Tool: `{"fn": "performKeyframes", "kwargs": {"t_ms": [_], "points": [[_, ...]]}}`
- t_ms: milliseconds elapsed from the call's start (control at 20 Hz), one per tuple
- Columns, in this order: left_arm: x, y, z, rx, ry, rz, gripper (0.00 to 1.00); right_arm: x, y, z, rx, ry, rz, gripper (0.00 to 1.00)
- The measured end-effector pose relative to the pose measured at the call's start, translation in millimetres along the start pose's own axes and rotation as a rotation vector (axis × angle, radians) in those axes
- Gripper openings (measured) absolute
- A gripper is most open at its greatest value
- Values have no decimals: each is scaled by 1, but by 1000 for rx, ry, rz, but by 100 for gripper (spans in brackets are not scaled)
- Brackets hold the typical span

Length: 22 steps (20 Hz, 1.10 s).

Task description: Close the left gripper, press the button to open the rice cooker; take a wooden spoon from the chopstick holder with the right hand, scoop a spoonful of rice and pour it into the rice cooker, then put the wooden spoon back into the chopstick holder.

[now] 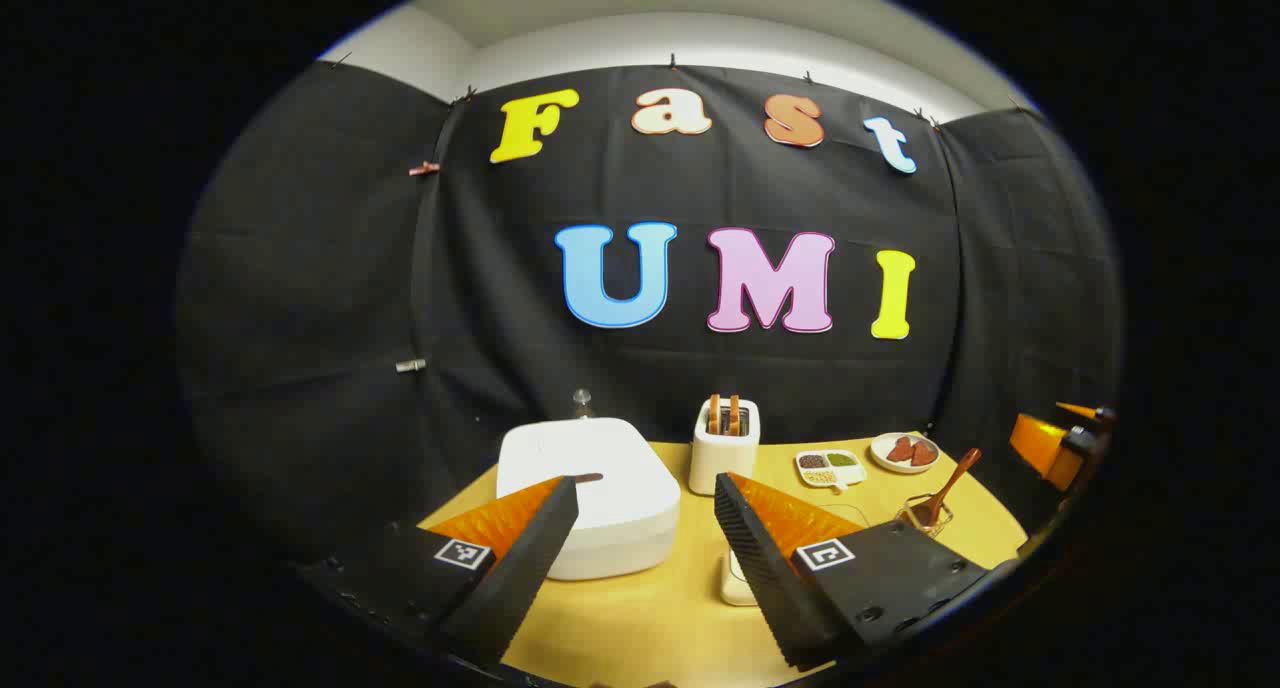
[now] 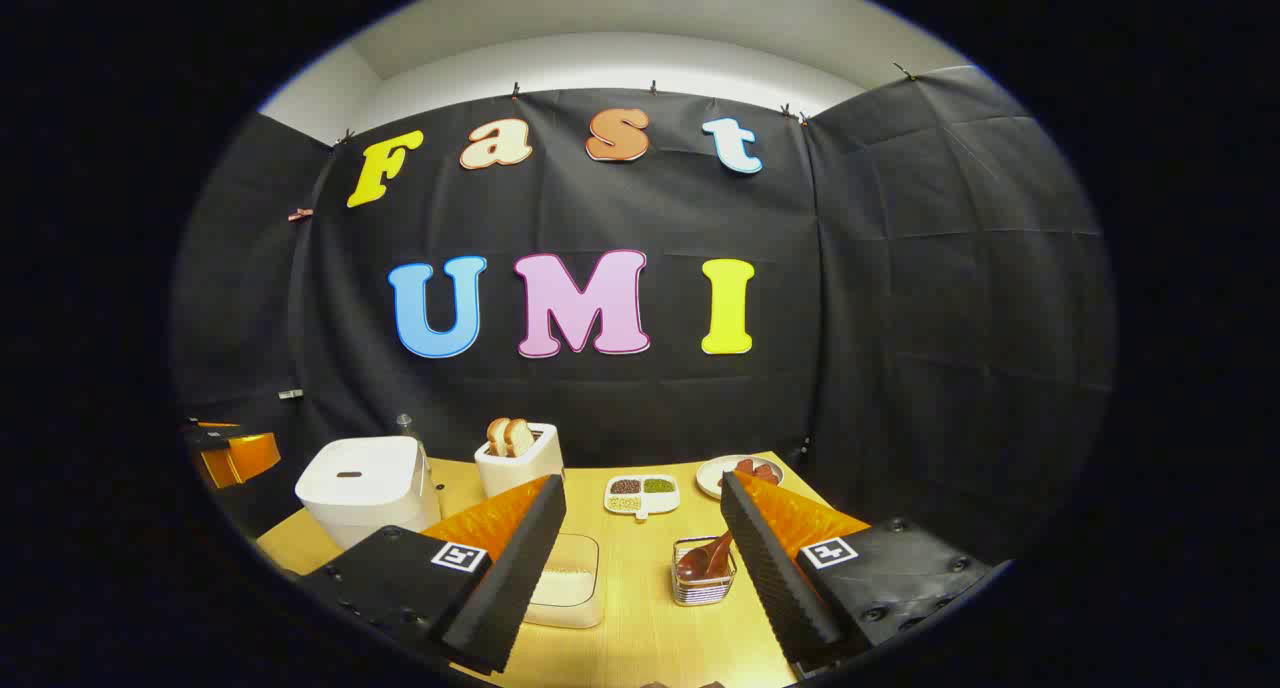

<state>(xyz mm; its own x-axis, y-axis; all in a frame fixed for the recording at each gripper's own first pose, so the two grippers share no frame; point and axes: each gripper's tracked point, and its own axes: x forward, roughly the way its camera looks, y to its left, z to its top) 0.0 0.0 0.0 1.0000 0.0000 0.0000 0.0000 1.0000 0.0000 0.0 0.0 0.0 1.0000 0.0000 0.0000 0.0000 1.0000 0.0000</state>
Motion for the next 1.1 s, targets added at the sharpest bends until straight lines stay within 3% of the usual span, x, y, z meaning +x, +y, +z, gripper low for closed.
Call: {"fn": "performKeyframes", "kwargs": {"t_ms": [350, 500, 850, 1100], "points": [[7, 15, -5, -26, -13, -148, 95, -17, 3, 18, -48, -49, -116, 98], [7, 24, -9, -35, -5, -178, 95, -24, 11, 29, -26, -75, -140, 96], [9, 26, -13, -95, 17, -174, 95, -29, 16, 38, -79, -94, -110, 98], [30, 38, -6, -111, 42, -103, 95, -23, 9, 34, -96, -86, -73, 98]]}}
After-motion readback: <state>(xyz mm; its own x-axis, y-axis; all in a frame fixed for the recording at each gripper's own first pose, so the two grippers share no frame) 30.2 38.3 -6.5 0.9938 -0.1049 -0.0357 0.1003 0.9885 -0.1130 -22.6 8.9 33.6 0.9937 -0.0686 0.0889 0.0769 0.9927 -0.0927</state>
